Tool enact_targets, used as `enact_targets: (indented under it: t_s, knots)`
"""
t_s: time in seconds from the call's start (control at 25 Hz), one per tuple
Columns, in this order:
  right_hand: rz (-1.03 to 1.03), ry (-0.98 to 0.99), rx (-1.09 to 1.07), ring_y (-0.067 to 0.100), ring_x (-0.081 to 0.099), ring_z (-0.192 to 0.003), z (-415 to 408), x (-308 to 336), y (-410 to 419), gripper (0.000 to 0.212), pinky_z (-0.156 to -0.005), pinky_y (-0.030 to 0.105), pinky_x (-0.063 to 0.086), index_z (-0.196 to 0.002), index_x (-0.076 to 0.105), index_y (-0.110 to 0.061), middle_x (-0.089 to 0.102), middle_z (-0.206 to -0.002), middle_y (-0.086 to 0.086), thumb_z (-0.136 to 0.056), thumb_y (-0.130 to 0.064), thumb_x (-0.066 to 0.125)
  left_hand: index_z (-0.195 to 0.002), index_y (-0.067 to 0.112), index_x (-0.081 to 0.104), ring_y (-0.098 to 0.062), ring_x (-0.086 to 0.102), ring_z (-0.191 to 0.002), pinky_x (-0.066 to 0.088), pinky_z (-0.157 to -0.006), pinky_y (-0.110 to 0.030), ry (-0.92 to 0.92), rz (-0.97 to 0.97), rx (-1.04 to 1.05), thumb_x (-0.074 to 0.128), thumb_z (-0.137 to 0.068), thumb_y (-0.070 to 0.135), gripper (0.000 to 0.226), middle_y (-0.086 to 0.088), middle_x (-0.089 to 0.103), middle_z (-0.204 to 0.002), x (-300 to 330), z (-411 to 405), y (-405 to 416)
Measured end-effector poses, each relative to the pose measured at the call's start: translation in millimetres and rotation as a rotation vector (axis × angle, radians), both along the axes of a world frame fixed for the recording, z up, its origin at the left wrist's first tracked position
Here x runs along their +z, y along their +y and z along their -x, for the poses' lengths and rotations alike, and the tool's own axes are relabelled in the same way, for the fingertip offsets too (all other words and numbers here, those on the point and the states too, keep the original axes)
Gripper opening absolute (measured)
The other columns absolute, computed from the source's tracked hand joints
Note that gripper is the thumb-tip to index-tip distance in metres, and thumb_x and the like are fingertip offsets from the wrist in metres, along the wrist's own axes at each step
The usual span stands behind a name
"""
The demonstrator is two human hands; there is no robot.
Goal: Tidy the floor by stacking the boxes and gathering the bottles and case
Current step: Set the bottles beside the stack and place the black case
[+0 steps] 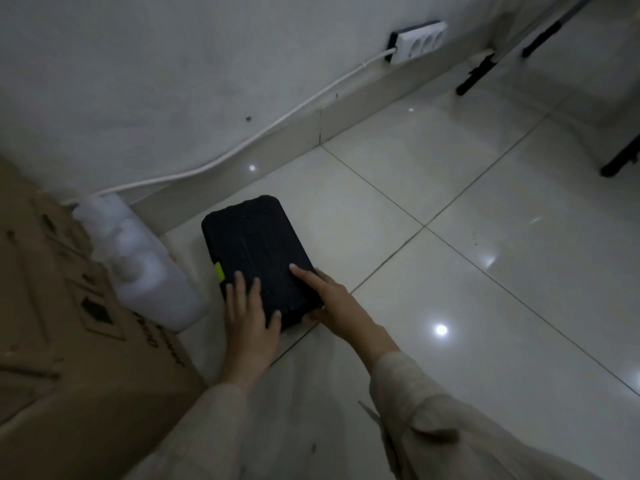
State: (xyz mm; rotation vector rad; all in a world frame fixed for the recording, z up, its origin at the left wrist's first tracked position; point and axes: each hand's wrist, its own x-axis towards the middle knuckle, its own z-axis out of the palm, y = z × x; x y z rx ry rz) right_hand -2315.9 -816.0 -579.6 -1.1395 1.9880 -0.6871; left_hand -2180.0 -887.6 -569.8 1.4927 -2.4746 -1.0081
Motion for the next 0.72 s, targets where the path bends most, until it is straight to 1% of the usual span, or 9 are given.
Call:
enact_targets:
  t_s: [0.04, 0.12, 0.28, 0.4, 0.48, 0.52, 0.6, 0.68, 0.72]
  knots:
    - [0.002, 0.017, 0.033, 0.026, 0.022, -0.142, -2, -1, -10, 0.087, -0.112, 0.029, 0.026, -0.144, 0.018, -0.041, 0.015, -0.157, 0.010, -0.081, 0.001, 0.061, -0.148, 0.011, -0.004, -0.023, -0.013, -0.146, -0.005, -0.118, -0.038, -0.110, 0.088, -0.070, 0.040, -0.096, 0.022, 0.069, -0.006, -0.017, -0.157, -6, -3, 1]
    - [0.009, 0.094, 0.099, 0.030, 0.028, -0.140, -8, -1, -31, 0.084, -0.111, 0.033, 0.031, -0.145, 0.015, -0.040, 0.013, -0.157, 0.012, -0.084, 0.001, 0.057, -0.145, 0.009, -0.014, -0.024, -0.016, -0.146, -0.008, -0.117, -0.039, -0.237, 0.203, -0.107, 0.035, -0.097, 0.017, 0.069, -0.008, -0.026, -0.154, -11, -10, -4]
    - [-0.069, 0.360, 0.116, 0.035, 0.038, -0.129, -20, 12, -66, 0.077, -0.098, 0.045, 0.044, -0.145, 0.012, -0.042, 0.013, -0.155, 0.012, -0.089, -0.003, 0.048, -0.142, 0.001, -0.021, -0.025, -0.016, -0.145, -0.007, -0.117, -0.035, -0.368, 0.189, -0.079, 0.027, -0.099, 0.017, 0.066, -0.016, -0.023, -0.155, -1, -15, -25]
    - [0.019, 0.420, 0.019, 0.034, 0.037, -0.126, -33, 13, -74, 0.071, -0.091, 0.044, 0.047, -0.144, 0.019, -0.032, 0.015, -0.152, 0.012, -0.088, -0.004, 0.052, -0.136, 0.000, -0.029, -0.027, -0.018, -0.145, -0.005, -0.118, -0.036, -0.398, 0.190, -0.066, 0.031, -0.097, 0.012, 0.073, -0.017, -0.024, -0.154, 1, -11, -27]
    - [0.120, 0.357, -0.074, 0.032, 0.038, -0.126, -39, 1, -66, 0.067, -0.090, 0.040, 0.049, -0.141, 0.024, -0.024, 0.017, -0.150, 0.011, -0.085, 0.000, 0.052, -0.133, 0.001, -0.031, -0.028, -0.018, -0.145, -0.004, -0.118, -0.037, -0.389, 0.158, -0.049, 0.037, -0.095, 0.014, 0.080, -0.017, -0.024, -0.154, 1, -8, -29]
    - [0.134, 0.325, -0.099, 0.031, 0.035, -0.131, -42, -5, -59, 0.069, -0.093, 0.040, 0.049, -0.143, 0.022, -0.023, 0.014, -0.152, 0.011, -0.085, 0.002, 0.050, -0.136, 0.000, -0.029, -0.028, -0.019, -0.145, -0.005, -0.118, -0.038, -0.384, 0.141, -0.046, 0.041, -0.094, 0.017, 0.083, -0.018, -0.025, -0.154, 1, -7, -30]
    - [0.126, 0.345, -0.075, 0.032, 0.019, -0.143, -52, -15, -46, 0.076, -0.100, 0.039, 0.047, -0.148, 0.009, -0.022, 0.004, -0.158, 0.011, -0.086, 0.007, 0.043, -0.140, 0.000, -0.024, -0.029, -0.021, -0.144, -0.007, -0.117, -0.038, -0.375, 0.112, -0.060, 0.049, -0.090, 0.021, 0.091, -0.018, -0.026, -0.153, 4, -7, -30]
    - [0.191, 0.470, 0.005, 0.035, 0.018, -0.142, -63, -22, -41, 0.072, -0.100, 0.041, 0.048, -0.146, 0.012, -0.014, 0.014, -0.156, 0.015, -0.081, 0.005, 0.037, -0.141, 0.000, -0.024, -0.030, -0.023, -0.143, -0.009, -0.116, -0.038, -0.386, 0.110, -0.092, 0.056, -0.085, 0.022, 0.100, -0.018, -0.028, -0.153, 5, -9, -29]
    - [0.192, 0.481, 0.051, 0.037, 0.020, -0.139, -69, -22, -40, 0.071, -0.098, 0.043, 0.049, -0.145, 0.017, -0.011, 0.019, -0.154, 0.015, -0.080, 0.000, 0.044, -0.141, 0.000, -0.024, -0.030, -0.023, -0.143, -0.010, -0.116, -0.038, -0.397, 0.118, -0.098, 0.058, -0.084, 0.024, 0.103, -0.018, -0.028, -0.152, 6, -9, -30]
